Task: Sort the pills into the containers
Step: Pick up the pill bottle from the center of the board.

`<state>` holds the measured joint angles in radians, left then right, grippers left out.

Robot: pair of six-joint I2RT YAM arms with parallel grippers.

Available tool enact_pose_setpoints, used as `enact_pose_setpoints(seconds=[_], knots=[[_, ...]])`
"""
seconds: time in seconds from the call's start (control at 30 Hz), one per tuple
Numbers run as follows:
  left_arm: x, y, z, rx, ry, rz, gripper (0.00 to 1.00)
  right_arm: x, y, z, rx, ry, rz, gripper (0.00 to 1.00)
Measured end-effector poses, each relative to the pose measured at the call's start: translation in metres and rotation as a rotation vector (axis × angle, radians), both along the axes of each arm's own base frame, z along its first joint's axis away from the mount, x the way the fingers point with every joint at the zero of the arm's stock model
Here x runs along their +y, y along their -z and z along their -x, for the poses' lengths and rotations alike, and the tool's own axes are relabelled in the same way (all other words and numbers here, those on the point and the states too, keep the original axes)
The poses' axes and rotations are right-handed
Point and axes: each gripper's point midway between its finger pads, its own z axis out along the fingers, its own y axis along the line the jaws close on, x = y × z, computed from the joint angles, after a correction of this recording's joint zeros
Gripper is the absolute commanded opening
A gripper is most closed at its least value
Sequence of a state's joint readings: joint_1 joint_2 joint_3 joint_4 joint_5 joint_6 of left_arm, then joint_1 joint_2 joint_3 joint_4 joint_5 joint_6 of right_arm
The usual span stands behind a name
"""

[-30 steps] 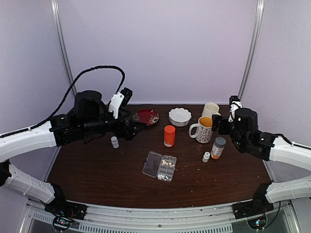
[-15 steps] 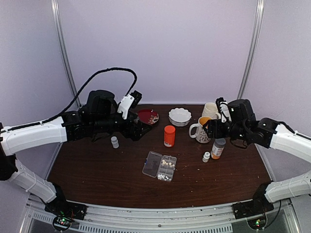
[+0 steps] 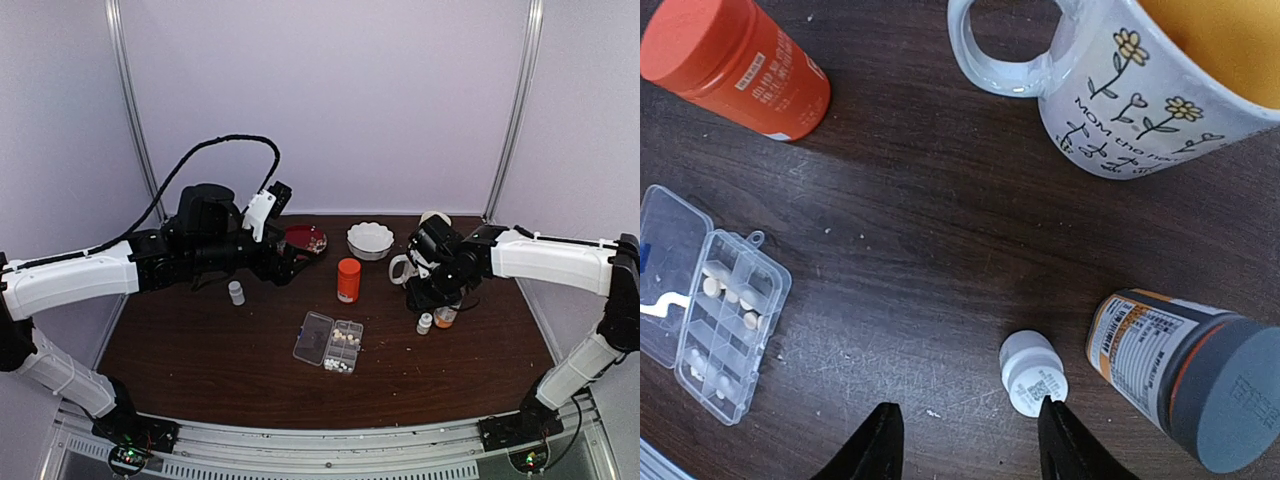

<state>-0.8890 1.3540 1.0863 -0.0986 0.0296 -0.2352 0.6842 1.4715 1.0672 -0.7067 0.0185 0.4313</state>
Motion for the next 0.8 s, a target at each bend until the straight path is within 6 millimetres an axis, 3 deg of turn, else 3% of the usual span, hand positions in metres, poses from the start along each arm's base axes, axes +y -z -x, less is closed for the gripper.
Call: enact_pose_setpoints(seconds=[0.3,0.8], knots=[[0.0,0.001,0.0,0.0,0.0,-0.001,0.95,-0.002,0.03,-0.011,0.086,0.013,0.137,0.48],[0.0,0.002,0.0,-0.016,0.009,-0.016,0.95,-0.019,0.054,-0.007,0.138,0.028,0.26,0.47]])
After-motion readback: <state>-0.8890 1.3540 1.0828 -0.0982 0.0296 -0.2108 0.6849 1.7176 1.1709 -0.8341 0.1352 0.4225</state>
